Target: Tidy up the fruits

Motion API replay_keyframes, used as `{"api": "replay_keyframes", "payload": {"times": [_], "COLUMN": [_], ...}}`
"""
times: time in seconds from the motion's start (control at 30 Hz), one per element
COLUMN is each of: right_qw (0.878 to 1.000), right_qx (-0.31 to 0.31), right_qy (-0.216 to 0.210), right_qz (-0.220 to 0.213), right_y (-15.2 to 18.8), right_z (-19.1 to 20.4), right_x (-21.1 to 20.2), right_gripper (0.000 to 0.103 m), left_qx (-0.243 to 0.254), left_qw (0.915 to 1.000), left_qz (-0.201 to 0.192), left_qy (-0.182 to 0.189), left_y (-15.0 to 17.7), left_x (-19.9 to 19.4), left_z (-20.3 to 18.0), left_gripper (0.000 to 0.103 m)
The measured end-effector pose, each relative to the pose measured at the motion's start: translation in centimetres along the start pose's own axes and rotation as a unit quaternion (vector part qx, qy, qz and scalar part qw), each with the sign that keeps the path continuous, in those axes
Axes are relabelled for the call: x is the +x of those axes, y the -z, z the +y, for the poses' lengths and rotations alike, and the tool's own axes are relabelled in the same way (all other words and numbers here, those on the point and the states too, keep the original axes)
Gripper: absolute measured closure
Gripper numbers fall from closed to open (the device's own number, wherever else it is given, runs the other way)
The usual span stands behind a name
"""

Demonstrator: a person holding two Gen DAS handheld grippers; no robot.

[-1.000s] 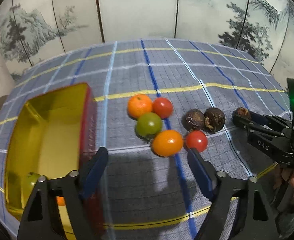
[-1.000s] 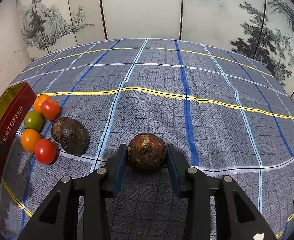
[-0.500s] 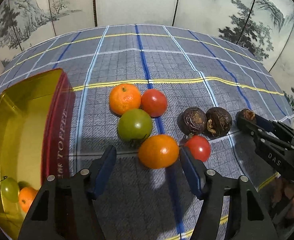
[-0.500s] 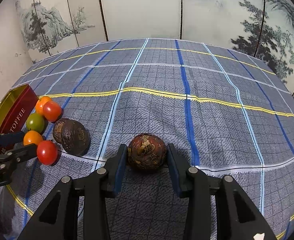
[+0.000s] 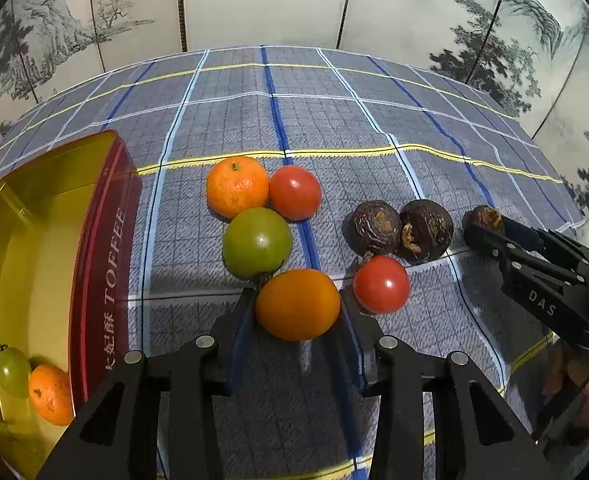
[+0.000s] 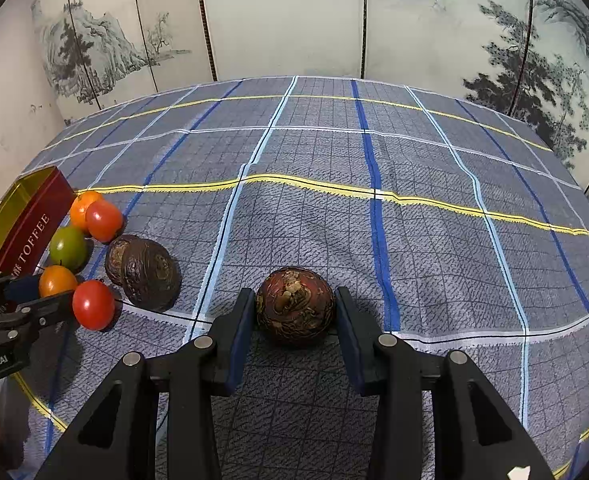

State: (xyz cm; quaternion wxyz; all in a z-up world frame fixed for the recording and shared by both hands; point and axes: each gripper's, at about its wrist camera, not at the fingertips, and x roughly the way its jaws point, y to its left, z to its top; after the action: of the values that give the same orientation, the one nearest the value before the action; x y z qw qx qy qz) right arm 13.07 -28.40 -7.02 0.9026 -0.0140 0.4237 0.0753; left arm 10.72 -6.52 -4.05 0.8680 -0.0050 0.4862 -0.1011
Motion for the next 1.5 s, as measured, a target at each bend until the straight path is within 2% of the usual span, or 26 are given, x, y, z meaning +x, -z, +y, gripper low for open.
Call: {"api": "replay_keyframes", "payload": {"times": [0.33,0.93,1.2,1.5], "right_qw": [1.0,1.0,1.0,1.0], "right_qx": [-0.009,-0.013,-0.013,-0.013], "right_qy": [0.011,0.015,0.015,0.015], "right_qz": [0.002,0.002,0.002,0.002], "right_y": [0.0,0.0,0.0,0.0], "right_z": [0.4,0.6,0.6,0.6], "right_x": [0.0,0.0,0.0,0.0], "right_gripper": [0.065,0.065,0.065,0.065], "left_qx": [-0.005,-0.019,-0.028,-0.057], "left_qw": [1.0,0.9991,0.9973,0.9928], "left_qz": [-0.004,-0.035,-0.054,-0.078], "left_qy": [-0.003,-0.012,-0.039,-0.071], "left_y": [1.1,1.7,1.6,1.4], "left_x": [-1.1,-5.8,-7.8,-9.4], "left_z": [0.6,2.3,4.1,7.8], "left_gripper": [0.062,0.062,0.062,0.062]}}
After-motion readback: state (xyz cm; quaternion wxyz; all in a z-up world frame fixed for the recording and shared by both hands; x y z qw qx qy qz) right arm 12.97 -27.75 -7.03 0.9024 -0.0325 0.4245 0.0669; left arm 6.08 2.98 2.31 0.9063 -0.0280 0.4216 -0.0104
